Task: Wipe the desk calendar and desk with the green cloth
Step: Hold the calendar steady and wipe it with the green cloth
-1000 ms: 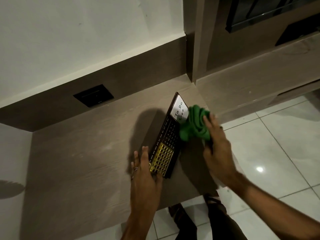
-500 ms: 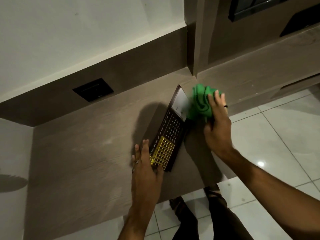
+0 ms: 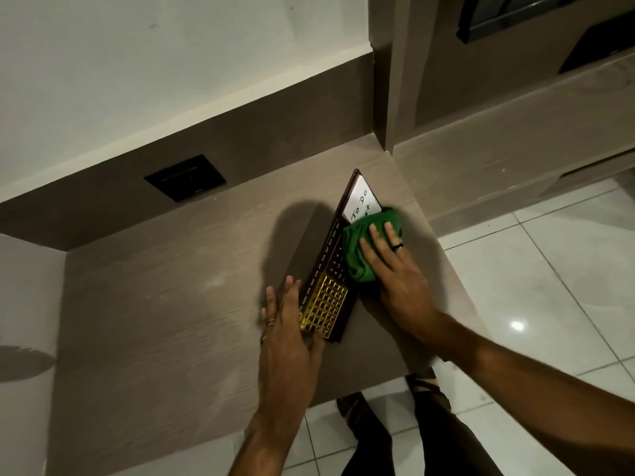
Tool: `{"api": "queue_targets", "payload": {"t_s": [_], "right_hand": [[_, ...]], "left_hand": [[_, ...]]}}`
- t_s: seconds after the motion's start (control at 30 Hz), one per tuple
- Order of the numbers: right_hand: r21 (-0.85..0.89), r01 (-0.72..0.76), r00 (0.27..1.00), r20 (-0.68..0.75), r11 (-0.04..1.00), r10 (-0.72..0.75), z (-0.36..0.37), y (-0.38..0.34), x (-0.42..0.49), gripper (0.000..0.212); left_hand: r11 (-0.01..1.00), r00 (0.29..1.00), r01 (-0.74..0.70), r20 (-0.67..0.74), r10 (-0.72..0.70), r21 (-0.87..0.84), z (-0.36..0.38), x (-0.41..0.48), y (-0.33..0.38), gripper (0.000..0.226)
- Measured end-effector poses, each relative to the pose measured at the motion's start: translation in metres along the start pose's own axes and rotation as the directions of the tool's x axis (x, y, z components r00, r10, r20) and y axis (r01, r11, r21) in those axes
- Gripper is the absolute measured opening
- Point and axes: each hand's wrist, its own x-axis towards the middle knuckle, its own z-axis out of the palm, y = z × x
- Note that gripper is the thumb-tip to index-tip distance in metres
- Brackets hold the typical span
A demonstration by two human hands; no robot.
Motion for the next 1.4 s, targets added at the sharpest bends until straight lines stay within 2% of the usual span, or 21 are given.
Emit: {"api": "queue_targets", "payload": {"t_s": [0.07,0.13,0.2,0.27,0.37,0.43,0.53,0.7,0.77,0.9,1.0,1.13,1.2,1.3,1.4], "right_hand": [[0.045,-0.086,0.995,-0.047,0.995,0.088,-0.008,0.011,0.02,0.08],[0.113,-0.287,0.95,-0.094,0.951,0.298,-0.015,0.014,0.044,0.08],[0.152,-0.376,0.907,-0.144,0.914,0.397,-0.013,0.005,0.053,0.083],[0.183,-0.353,0.916,-0.13,0.918,0.379,-0.001,-0.018,0.032,0.088],[0.141,-0.193,0.979,-0.037,0.971,0.2,0.017,-0.056,-0.033,0.095],[0.124,-0.126,0.992,-0.007,0.984,0.128,0.017,-0.055,-0.049,0.099],[0.196,-0.252,0.962,-0.053,0.948,0.267,0.003,-0.025,-0.011,0.094],[0.203,-0.515,0.822,-0.159,0.833,0.547,-0.015,0.004,0.075,0.083],[0.195,-0.542,0.807,-0.15,0.818,0.571,-0.012,-0.006,0.069,0.085],[0.225,-0.356,0.929,-0.021,0.907,0.37,0.006,-0.064,-0.014,0.093],[0.173,-0.225,0.974,0.075,0.959,0.215,0.011,-0.099,-0.073,0.097],[0.207,-0.135,0.975,0.204,0.969,0.092,0.007,-0.109,-0.106,0.082],[0.258,-0.085,0.973,0.23,0.962,0.025,0.0,-0.108,-0.113,0.075],[0.352,-0.02,0.97,0.233,0.936,-0.067,-0.011,-0.095,-0.119,0.076],[0.486,-0.081,0.944,0.316,0.87,-0.089,-0.028,-0.081,-0.123,0.069]], "left_hand": [[1.0,1.0,-0.02,-0.003,0.02,0.01,-0.001,0.001,0.001,0.098],[0.999,0.999,-0.033,-0.008,0.034,0.024,-0.001,0.001,0.002,0.099],[0.999,1.0,-0.021,0.002,0.021,0.032,-0.001,0.002,0.002,0.097],[1.0,1.0,0.004,0.024,-0.005,0.031,-0.002,0.003,0.001,0.093],[1.0,1.0,-0.001,0.03,0.0,0.025,-0.004,0.004,0.002,0.091],[0.999,0.999,-0.016,0.031,0.014,0.04,-0.006,0.005,0.003,0.091],[0.998,1.0,-0.016,0.01,0.015,0.056,-0.007,0.004,0.004,0.095],[0.999,1.0,-0.028,-0.012,0.029,0.046,-0.004,0.004,0.003,0.097],[0.999,1.0,-0.023,-0.021,0.024,0.048,-0.003,0.004,0.003,0.097],[0.999,1.0,-0.007,-0.022,0.008,0.04,0.002,0.005,0.001,0.097],[0.998,0.999,-0.008,-0.034,0.01,0.058,0.005,0.004,-0.001,0.102],[0.996,0.998,-0.024,-0.058,0.029,0.091,0.004,0.005,0.0,0.113],[0.995,0.998,-0.023,-0.062,0.03,0.099,0.005,0.005,0.0,0.111],[0.992,0.997,-0.029,-0.061,0.037,0.125,0.004,0.007,0.0,0.105],[0.993,0.999,-0.011,-0.041,0.016,0.122,0.004,0.007,0.0,0.101]]}}
